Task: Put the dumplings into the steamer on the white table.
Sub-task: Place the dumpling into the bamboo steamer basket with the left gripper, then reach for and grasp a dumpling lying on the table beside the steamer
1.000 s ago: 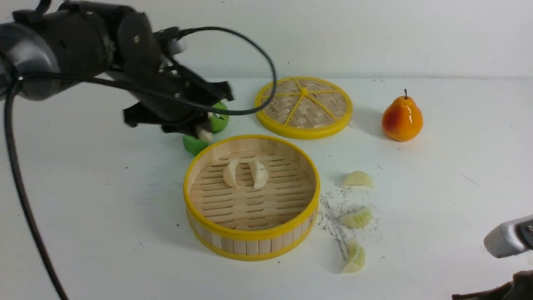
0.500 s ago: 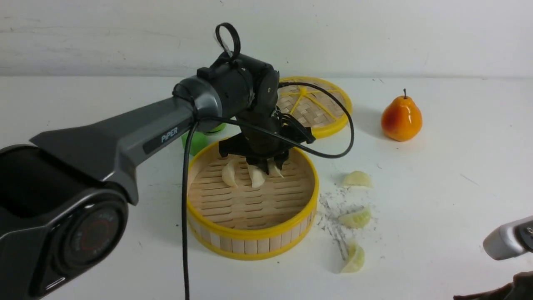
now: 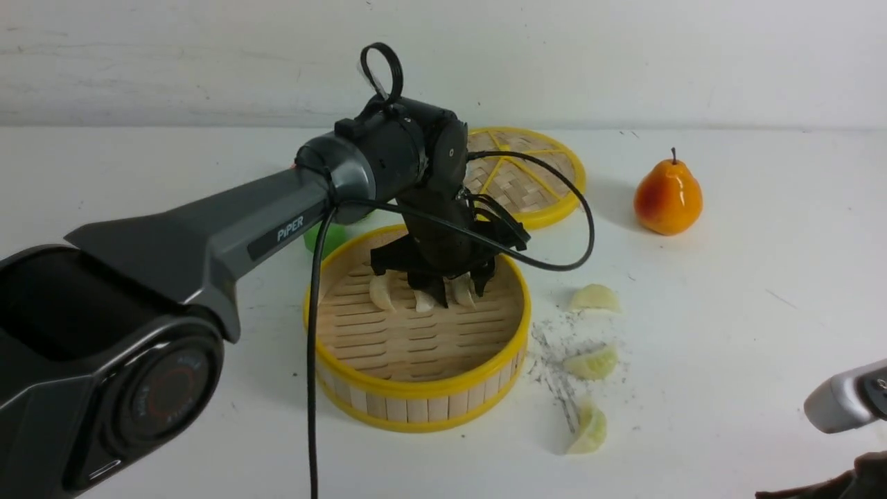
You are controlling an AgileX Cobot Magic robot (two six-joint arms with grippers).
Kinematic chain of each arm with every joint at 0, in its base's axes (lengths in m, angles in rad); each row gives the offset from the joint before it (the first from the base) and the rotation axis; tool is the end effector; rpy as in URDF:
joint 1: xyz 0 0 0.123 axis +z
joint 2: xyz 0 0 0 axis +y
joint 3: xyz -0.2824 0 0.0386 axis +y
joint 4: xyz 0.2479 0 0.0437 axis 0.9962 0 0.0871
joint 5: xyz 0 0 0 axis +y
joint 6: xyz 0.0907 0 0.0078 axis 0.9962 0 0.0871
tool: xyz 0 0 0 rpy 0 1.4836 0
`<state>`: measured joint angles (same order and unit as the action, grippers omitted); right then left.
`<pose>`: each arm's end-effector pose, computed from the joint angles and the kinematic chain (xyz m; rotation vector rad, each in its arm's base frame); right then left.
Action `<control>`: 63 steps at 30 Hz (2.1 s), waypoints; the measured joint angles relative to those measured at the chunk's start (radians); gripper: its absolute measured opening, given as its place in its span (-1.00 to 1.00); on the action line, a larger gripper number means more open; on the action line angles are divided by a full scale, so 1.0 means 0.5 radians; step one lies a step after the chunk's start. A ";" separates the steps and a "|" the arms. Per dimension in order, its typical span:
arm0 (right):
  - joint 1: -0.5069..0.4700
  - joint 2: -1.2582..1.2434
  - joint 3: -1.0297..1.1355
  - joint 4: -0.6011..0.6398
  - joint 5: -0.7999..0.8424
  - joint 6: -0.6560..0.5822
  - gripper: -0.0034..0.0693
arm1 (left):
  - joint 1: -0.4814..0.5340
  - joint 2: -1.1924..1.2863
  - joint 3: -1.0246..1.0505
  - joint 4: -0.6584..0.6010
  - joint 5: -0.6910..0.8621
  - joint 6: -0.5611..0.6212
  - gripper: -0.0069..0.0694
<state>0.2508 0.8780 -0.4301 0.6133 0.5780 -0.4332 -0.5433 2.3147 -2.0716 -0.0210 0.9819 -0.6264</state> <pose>0.1368 0.0647 0.2320 -0.3312 2.4145 0.5460 0.4348 -0.2644 0.2047 -0.1258 2.7663 -0.3594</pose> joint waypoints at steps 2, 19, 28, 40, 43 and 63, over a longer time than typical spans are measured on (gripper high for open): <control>0.000 0.000 0.000 0.000 0.000 0.000 -0.38 | 0.000 -0.022 -0.031 0.000 0.059 0.028 0.10; 0.000 0.000 0.000 0.004 -0.053 -0.076 -0.31 | 0.000 -0.827 -0.331 0.090 0.522 0.737 -0.63; 0.000 0.218 -0.242 -0.159 0.156 -0.047 0.03 | 0.000 -1.798 0.049 0.219 0.522 0.831 -0.83; 0.000 1.063 -1.213 -0.401 0.374 -0.131 0.44 | 0.000 -3.016 1.922 0.769 0.073 0.357 -0.83; 0.000 1.301 -1.439 -0.502 0.421 -0.201 0.44 | 0.000 -3.318 2.295 0.849 0.049 0.258 -0.83; 0.000 2.558 -2.620 -0.853 0.466 -0.342 0.45 | 0.000 -3.718 3.171 0.937 -0.419 0.141 -0.80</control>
<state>0.2508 2.1570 -1.7403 0.1866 0.8112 -0.6041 -0.5433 0.4555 -0.4861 0.4475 0.7725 -0.5558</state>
